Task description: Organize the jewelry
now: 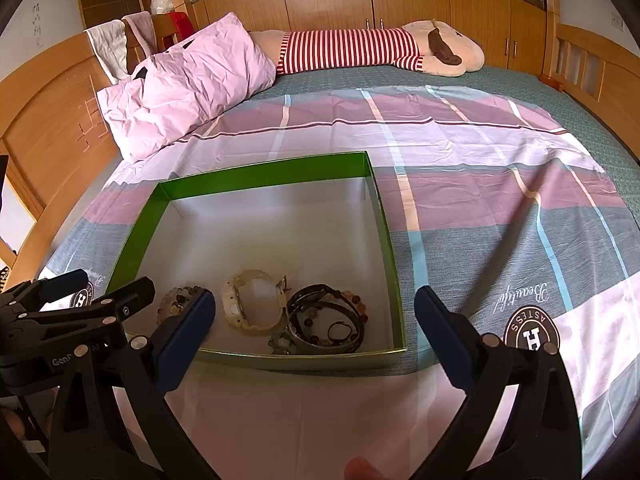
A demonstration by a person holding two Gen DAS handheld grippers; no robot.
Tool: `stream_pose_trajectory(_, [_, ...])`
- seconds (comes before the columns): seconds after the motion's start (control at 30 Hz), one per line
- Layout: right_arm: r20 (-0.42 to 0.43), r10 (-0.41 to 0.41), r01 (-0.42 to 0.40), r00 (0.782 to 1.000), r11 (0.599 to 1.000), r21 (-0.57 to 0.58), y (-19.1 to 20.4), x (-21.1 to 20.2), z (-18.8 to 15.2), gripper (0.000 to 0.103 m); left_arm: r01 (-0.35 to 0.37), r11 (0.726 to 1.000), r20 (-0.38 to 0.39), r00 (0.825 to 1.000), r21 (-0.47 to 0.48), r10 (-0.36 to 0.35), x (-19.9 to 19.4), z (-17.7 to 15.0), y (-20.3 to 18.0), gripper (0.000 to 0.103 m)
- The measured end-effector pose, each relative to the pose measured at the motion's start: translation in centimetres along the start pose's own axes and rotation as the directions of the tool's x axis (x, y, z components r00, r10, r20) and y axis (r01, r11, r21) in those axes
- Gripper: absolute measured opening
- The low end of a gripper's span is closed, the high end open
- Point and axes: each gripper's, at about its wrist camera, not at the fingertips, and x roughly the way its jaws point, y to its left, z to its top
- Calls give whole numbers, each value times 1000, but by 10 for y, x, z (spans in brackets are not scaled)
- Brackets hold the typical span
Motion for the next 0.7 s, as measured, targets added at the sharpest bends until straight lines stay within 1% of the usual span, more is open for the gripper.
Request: stream_pose_trajectory(0.7, [-1, -1, 1, 1000, 1000, -2, 0, 0, 0, 100, 1, 1000, -20, 1000, -2, -1, 3, 0, 1, 98])
